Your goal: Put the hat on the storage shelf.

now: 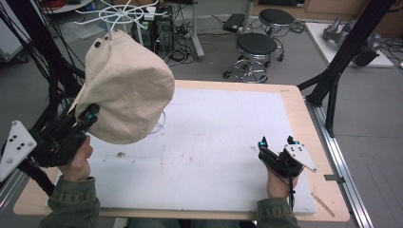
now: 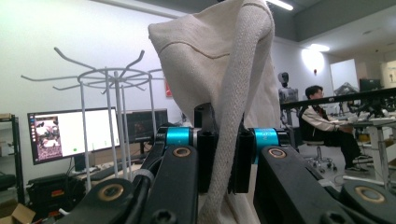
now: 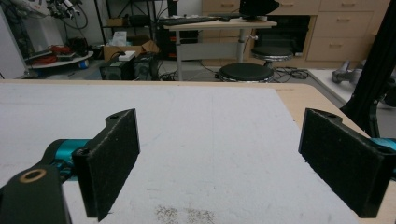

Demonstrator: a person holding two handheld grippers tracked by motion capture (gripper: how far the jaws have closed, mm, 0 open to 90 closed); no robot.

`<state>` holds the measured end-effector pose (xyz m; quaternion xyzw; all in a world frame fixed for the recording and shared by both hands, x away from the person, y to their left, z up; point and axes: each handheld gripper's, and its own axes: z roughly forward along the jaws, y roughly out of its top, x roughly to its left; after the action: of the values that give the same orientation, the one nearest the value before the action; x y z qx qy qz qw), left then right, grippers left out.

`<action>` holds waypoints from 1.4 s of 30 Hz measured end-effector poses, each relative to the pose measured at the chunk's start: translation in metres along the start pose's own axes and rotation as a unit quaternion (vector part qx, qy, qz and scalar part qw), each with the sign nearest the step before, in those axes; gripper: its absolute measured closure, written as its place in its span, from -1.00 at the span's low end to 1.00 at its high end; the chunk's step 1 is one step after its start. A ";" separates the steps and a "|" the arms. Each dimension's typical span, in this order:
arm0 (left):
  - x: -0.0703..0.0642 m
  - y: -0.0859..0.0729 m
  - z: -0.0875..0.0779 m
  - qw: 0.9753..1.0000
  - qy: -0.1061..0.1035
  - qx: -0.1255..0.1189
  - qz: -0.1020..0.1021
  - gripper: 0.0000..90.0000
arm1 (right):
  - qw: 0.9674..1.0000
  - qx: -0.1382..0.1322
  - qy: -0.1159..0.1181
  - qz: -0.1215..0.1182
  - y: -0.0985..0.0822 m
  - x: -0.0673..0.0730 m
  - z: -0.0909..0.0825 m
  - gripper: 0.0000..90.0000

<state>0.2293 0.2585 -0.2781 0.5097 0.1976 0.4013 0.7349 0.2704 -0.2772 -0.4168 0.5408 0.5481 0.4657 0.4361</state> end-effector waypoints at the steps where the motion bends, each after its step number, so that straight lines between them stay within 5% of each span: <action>1: 0.000 0.000 0.001 1.000 -0.002 -0.002 -0.001 0.88 | 1.000 -0.002 0.000 -0.002 0.000 0.000 0.000 -0.74; 24: 0.018 0.030 0.011 0.997 0.006 -0.076 -0.006 0.87 | 1.000 0.000 0.001 -0.002 0.000 0.000 0.000 -0.74; 31: 0.037 0.023 0.027 0.995 0.008 -0.083 -0.060 0.87 | 1.000 0.001 0.001 0.000 0.000 0.000 0.000 -0.74; 42: 0.062 0.012 0.034 0.990 0.025 -0.084 -0.107 0.87 | 1.000 0.002 0.002 -0.001 0.000 -0.001 0.000 -0.74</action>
<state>0.2855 0.2893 -0.2462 0.4120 0.2352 0.3484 0.8084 0.2706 -0.2779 -0.4172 0.5403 0.5508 0.4648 0.4344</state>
